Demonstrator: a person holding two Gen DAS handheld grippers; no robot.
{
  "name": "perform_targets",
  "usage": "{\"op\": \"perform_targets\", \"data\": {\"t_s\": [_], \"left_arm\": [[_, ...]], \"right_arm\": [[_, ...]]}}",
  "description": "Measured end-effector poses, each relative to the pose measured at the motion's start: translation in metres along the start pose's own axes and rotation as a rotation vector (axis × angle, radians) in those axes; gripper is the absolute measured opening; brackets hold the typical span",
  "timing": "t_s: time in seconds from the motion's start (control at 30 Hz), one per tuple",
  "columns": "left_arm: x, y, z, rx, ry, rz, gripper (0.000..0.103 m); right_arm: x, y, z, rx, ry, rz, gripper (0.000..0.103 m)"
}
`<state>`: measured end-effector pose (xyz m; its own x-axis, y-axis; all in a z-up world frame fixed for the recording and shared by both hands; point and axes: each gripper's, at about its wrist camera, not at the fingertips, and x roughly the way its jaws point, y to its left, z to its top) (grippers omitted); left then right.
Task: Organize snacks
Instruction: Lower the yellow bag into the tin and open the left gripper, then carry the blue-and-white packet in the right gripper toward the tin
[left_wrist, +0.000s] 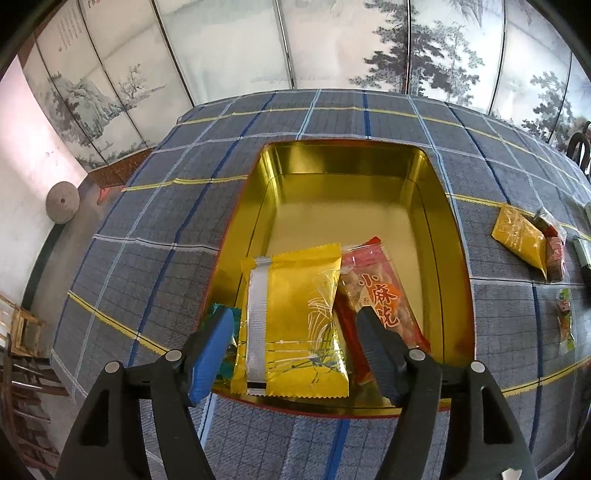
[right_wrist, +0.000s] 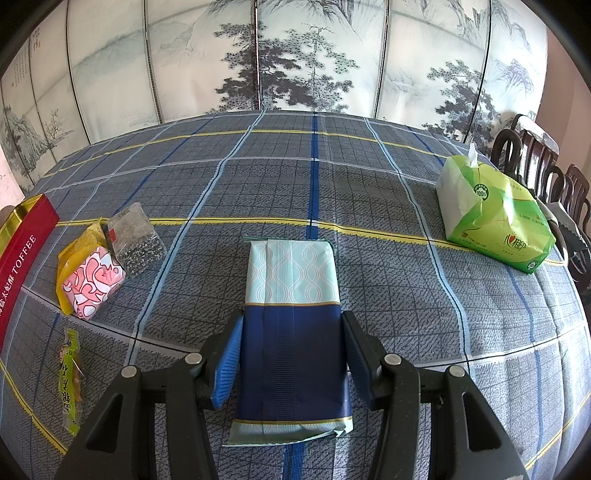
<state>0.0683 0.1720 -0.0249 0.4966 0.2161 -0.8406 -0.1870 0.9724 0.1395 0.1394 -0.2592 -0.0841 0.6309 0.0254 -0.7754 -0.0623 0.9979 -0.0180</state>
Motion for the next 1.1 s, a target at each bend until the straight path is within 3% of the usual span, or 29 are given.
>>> {"op": "perform_targets", "data": {"t_s": [0.5,0.83,1.1], "left_arm": [[-0.012,0.001,-0.011,-0.005,-0.015,-0.023,0.073],[-0.020,0.011,-0.018,-0.044,-0.027,-0.053,0.075],[-0.023,0.020,-0.024,-0.064,-0.027,-0.069,0.077]], "right_arm": [[0.000,-0.001,0.000,-0.002,0.004,-0.003,0.051],[0.002,-0.008,0.009,-0.003,0.060,-0.006,0.051],[0.003,-0.001,0.011,0.020,0.083,-0.066,0.051]]}}
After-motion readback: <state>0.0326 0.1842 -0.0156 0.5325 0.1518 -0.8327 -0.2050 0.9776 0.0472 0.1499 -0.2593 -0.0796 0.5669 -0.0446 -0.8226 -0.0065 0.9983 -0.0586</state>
